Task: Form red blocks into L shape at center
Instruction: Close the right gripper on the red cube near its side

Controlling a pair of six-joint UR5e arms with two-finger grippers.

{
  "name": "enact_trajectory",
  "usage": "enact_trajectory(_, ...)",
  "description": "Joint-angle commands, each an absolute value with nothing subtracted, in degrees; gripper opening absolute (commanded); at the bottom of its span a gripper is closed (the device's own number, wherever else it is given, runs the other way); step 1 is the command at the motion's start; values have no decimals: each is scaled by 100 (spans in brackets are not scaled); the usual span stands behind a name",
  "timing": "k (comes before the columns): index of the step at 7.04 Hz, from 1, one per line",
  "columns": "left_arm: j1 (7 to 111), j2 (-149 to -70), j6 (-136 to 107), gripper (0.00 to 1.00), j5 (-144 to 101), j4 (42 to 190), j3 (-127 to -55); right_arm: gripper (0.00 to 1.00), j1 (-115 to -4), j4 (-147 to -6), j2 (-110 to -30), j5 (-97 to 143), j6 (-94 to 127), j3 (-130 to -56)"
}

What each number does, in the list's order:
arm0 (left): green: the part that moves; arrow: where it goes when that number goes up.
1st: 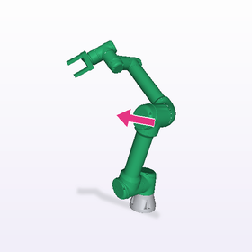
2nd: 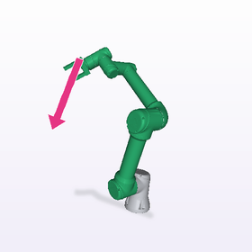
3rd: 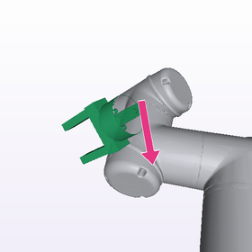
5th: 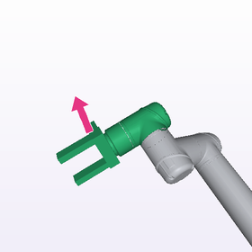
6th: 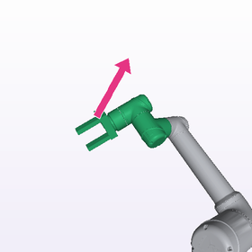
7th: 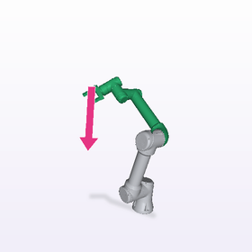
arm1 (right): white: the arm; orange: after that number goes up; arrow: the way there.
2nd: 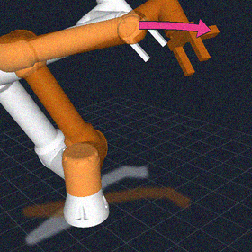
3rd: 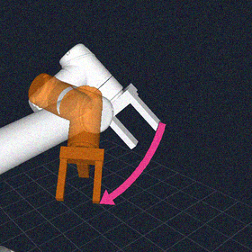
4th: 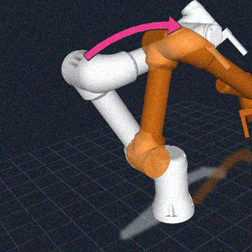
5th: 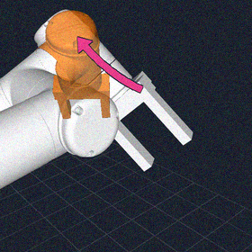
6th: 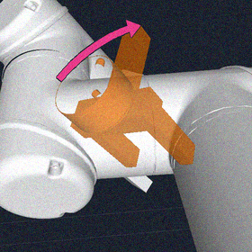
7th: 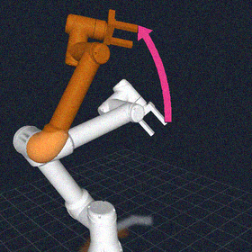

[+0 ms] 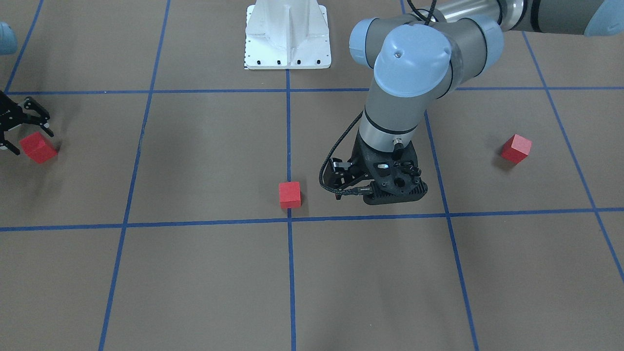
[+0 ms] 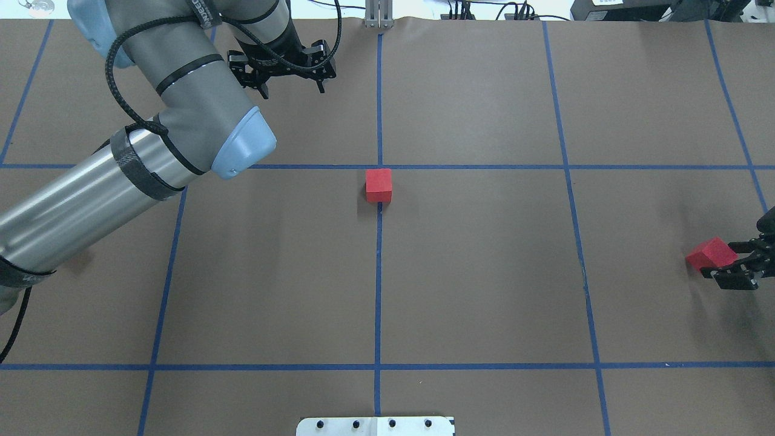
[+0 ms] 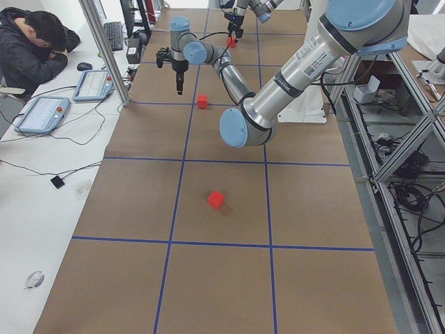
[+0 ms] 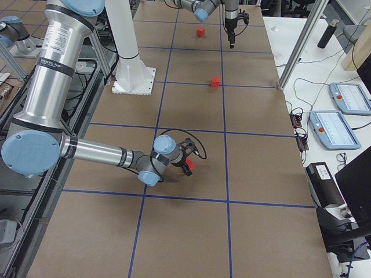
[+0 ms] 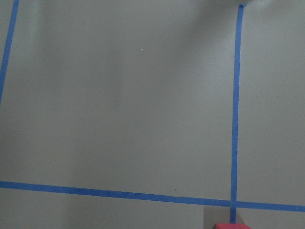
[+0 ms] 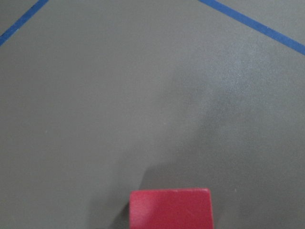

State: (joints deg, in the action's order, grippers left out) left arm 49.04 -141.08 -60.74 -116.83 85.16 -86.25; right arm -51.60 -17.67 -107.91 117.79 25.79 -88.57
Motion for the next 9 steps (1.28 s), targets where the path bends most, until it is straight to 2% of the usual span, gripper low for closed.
enact_trajectory(1,4913,-14080,-6073,100,-11681,8517,-8631,83,-5159,-1740,-10758,11760,2681,-8886)
enact_trajectory(3,4913,-14080,-6073,100,-11681,8517,-8622,81,-5159,-1714,-10731,11742,2681,-8894)
enact_trajectory(5,4913,-14080,-6073,100,-11681,8517,-8622,72,-5168,-1652,-10731,11733,2681,-8886)
enact_trajectory(6,4904,-14080,-6073,100,-11681,8517,-8622,64,-5168,-1652,-10731,11725,2681,-8877)
enact_trajectory(9,4887,-14080,-6108,100,-11681,8508,-8631,13,-5177,-1652,-10731,11760,2681,-8912)
